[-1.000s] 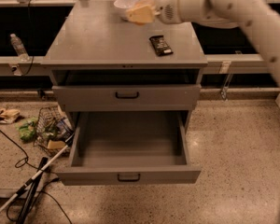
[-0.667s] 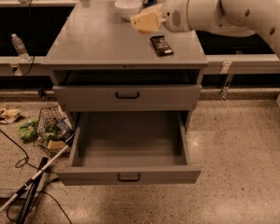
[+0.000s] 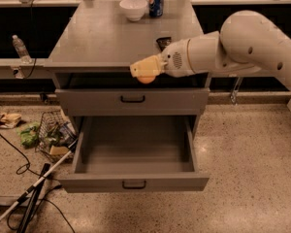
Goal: Place orange into middle drawer
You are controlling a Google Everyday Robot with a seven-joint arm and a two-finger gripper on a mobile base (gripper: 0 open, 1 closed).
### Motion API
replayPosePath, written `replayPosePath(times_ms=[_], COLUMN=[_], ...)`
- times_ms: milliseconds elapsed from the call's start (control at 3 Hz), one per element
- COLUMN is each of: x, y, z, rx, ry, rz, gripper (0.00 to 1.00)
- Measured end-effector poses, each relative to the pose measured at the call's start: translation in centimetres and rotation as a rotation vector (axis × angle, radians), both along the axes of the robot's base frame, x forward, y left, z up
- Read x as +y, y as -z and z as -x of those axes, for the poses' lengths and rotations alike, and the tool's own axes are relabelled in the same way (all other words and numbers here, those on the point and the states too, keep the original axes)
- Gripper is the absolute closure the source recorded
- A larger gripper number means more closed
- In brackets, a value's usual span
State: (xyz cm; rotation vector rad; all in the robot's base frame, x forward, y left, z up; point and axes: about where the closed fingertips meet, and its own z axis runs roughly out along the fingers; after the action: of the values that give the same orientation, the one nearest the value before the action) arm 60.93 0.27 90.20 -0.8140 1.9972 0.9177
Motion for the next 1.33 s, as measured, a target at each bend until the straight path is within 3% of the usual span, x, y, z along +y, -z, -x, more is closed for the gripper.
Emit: replayPosePath(times_ms=[333, 667, 1000, 1333], x=[0.3, -0.4, -1.7, -2.1], y=[6.4, 12.7, 18.4, 19.5], z=[1.0, 1.1, 0.9, 0.8], rx=[0.193, 0.352, 0.469, 0.494], ry=[0.017, 0.051, 0.098, 0.112], rz=[-0.037, -0.020, 0.038, 0.049], gripper=[1.00, 1.00, 1.00, 1.00])
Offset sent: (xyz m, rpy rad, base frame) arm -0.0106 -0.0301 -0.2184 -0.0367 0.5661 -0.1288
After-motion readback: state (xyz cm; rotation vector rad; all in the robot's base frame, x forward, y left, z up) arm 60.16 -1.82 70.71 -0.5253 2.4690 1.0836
